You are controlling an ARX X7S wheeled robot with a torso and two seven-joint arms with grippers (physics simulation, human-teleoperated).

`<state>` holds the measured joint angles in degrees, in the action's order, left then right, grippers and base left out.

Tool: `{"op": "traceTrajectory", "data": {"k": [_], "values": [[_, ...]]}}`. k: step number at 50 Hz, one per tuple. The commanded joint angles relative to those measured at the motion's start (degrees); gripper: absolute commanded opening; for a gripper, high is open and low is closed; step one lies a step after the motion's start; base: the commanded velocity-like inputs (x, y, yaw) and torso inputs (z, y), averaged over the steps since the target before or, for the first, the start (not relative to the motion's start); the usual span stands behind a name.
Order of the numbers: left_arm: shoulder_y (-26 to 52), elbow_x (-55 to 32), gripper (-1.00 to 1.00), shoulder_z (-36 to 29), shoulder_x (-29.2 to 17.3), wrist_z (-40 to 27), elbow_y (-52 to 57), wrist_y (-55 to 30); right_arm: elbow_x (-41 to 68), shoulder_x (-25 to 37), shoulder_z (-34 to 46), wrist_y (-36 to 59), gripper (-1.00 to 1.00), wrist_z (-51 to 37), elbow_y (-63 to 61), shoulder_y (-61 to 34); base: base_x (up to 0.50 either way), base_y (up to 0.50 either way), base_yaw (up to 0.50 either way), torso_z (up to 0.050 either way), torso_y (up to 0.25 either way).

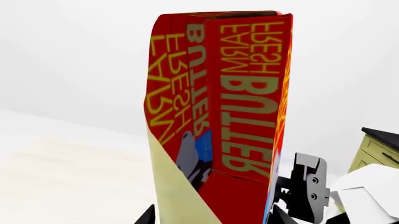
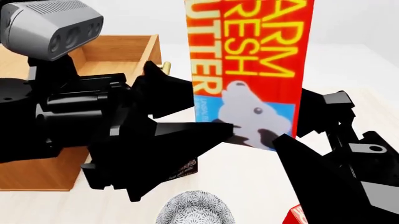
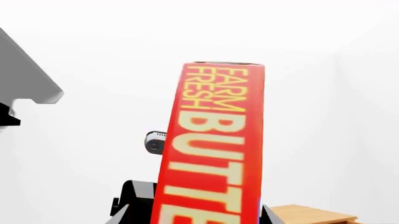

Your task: Put the butter at the front in the top drawer of the cabinet and close it.

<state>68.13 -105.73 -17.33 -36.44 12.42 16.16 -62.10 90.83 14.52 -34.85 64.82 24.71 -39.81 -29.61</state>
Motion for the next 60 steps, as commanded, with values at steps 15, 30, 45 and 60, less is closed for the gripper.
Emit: {"op": "traceTrajectory", "data": {"k": [15,30,45,60], "values": [[0.35,0.45,-1.00,4.33,-5.57,2.01,-1.82,0.50,0.60,3.04,-1.45,-1.12,1.00,-1.25,-0.79,0.80,0.00,0.00,0.00,0.001,0.001],[3.81,3.28,-1.00,5.33,-9.95,0.26,-5.06,0.02,-4.67,3.67,-0.68,-1.23,1.00,-0.19,-0.39,1.39,0.00,0.00,0.00,0.001,0.001],[12.85,8.30,-1.00,1.63,-10.20,-4.64,-9.83,-2.63,-7.65,3.85,1.64,-1.08,1.00,-0.51,-1.07,1.39,0.00,0.00,0.00,0.001,0.001],[28.42,17.41,-1.00,-7.89,-8.04,-10.39,-19.85,-11.06,-9.67,4.00,2.01,-1.73,1.00,0.88,-1.73,3.58,0.00,0.00,0.00,0.000,0.001]]}}
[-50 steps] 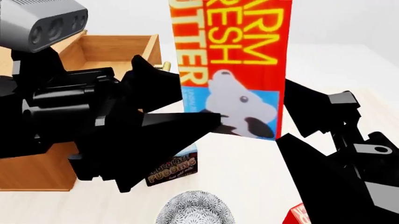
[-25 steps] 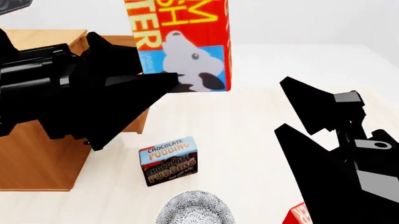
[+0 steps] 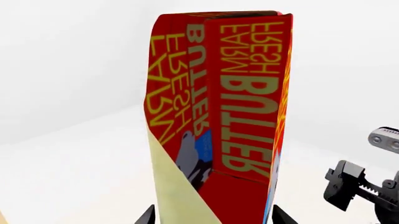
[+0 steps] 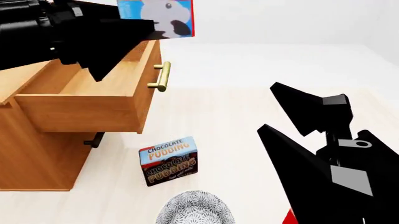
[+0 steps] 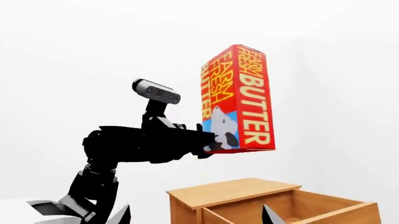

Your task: Put the butter at the front in the top drawer of the cabinet and close it.

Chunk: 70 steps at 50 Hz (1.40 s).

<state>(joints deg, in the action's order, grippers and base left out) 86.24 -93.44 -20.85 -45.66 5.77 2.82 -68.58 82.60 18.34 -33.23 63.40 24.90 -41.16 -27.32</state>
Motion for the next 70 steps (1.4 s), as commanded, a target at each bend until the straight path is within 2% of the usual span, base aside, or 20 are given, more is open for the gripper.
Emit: {"op": "traceTrajectory", "data": {"k": [1,22,45,50,60,70], "values": [[10.92,5.83,-1.00,-4.89,1.31,-3.74,-6.96,-4.85,-1.37,0.25,0.34,-0.35,1.00,0.64,-0.41,1.37,0.00,0.00,0.00,0.000,0.000],[20.27,17.58,-1.00,-15.77,3.40,-2.44,-13.60,-10.78,-2.07,0.97,0.97,-0.87,1.00,0.88,-0.47,2.81,0.00,0.00,0.00,0.000,0.001],[30.67,23.50,-1.00,-22.42,7.52,-9.05,-28.89,-18.18,-4.04,1.02,2.71,-1.73,1.00,1.98,-0.45,3.84,0.00,0.00,0.00,0.000,0.001],[32.32,25.40,-1.00,-25.97,8.24,-7.16,-31.02,-18.54,-3.63,1.26,2.61,-1.89,1.00,1.78,-0.66,4.06,0.00,0.00,0.00,0.000,0.000],[35.50,31.87,-1.00,-36.69,9.70,1.57,-34.13,-16.14,-3.75,1.50,2.55,-2.41,1.00,2.03,-0.86,4.84,0.00,0.00,0.00,0.001,0.002],[36.81,35.61,-1.00,-41.34,12.60,5.86,-40.19,-13.78,-3.76,1.79,2.79,-2.75,1.00,2.12,-0.72,5.20,0.00,0.00,0.00,0.000,0.001]]}}
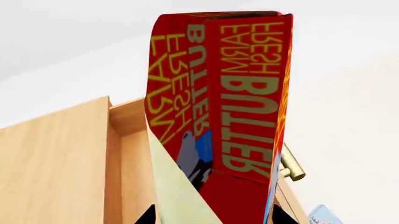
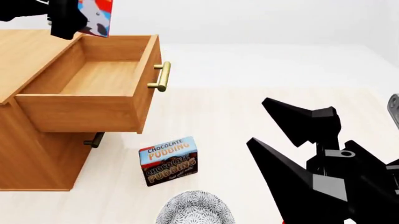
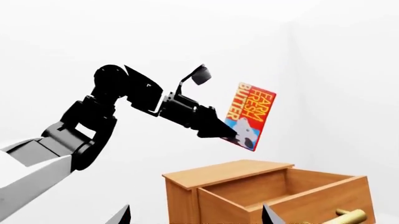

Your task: Put the butter at the front in the top drawer of the cabinet and close it.

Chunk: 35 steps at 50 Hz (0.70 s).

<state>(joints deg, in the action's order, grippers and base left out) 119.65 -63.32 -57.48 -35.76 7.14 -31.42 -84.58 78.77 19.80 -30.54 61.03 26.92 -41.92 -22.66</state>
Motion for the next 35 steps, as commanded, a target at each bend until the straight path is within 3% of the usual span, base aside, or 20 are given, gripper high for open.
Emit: {"op": "traceTrajectory", "data": {"k": [1,17,35], "values": [[3.59,6.03,-1.00,-5.35,3.23,5.13,-6.83,2.61,0.22,0.42,0.03,-0.38,1.00,0.05,0.01,0.62,0.00,0.00,0.00,0.000,0.000],[2.82,13.48,-1.00,-17.96,8.26,15.88,-11.79,7.18,0.39,0.74,0.00,-1.09,1.00,0.08,0.03,1.50,0.00,0.00,0.00,0.001,0.001],[0.57,18.42,-1.00,-23.21,15.60,22.28,-23.36,13.65,1.19,1.41,-0.27,-1.66,1.00,-0.79,-0.40,2.26,0.00,0.00,0.00,0.001,0.002]]}}
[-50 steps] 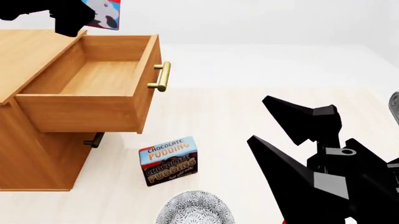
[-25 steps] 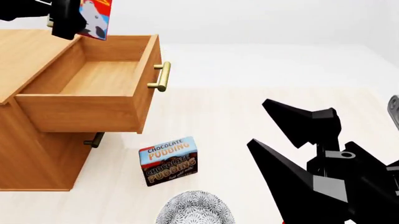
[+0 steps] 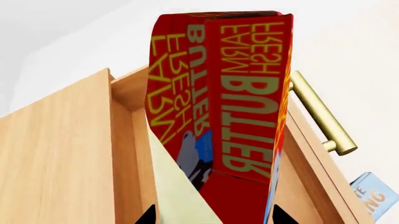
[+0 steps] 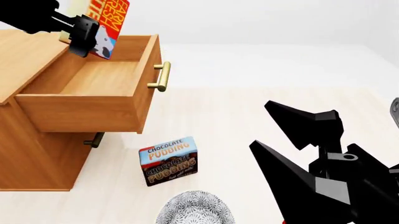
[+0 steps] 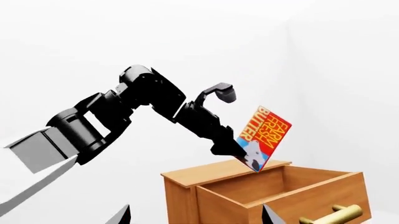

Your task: Put the butter at the front in the top drawer of the cabinet and close it.

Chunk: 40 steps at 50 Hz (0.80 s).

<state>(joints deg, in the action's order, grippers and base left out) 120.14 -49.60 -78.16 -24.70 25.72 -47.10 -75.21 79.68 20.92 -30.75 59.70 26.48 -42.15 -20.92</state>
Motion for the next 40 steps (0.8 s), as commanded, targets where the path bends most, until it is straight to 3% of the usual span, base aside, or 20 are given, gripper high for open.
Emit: {"op": "traceTrajectory", "data": {"k": [1,12,40], "values": [[-0.02,5.19,-1.00,-2.92,5.31,4.38,-9.39,4.98,0.24,0.30,-0.07,-0.39,1.00,-0.30,-0.18,0.61,0.00,0.00,0.00,0.000,0.000],[-2.22,9.97,-1.00,-5.69,14.29,11.00,-27.42,12.74,-0.19,0.32,0.05,-0.91,1.00,0.15,-0.17,1.44,0.00,0.00,0.00,0.000,0.001],[-9.52,32.00,-1.00,14.22,15.53,11.34,-27.82,10.44,1.18,1.53,0.33,-1.49,1.00,-1.23,-0.25,1.53,0.00,0.00,0.00,0.001,0.001]]}}
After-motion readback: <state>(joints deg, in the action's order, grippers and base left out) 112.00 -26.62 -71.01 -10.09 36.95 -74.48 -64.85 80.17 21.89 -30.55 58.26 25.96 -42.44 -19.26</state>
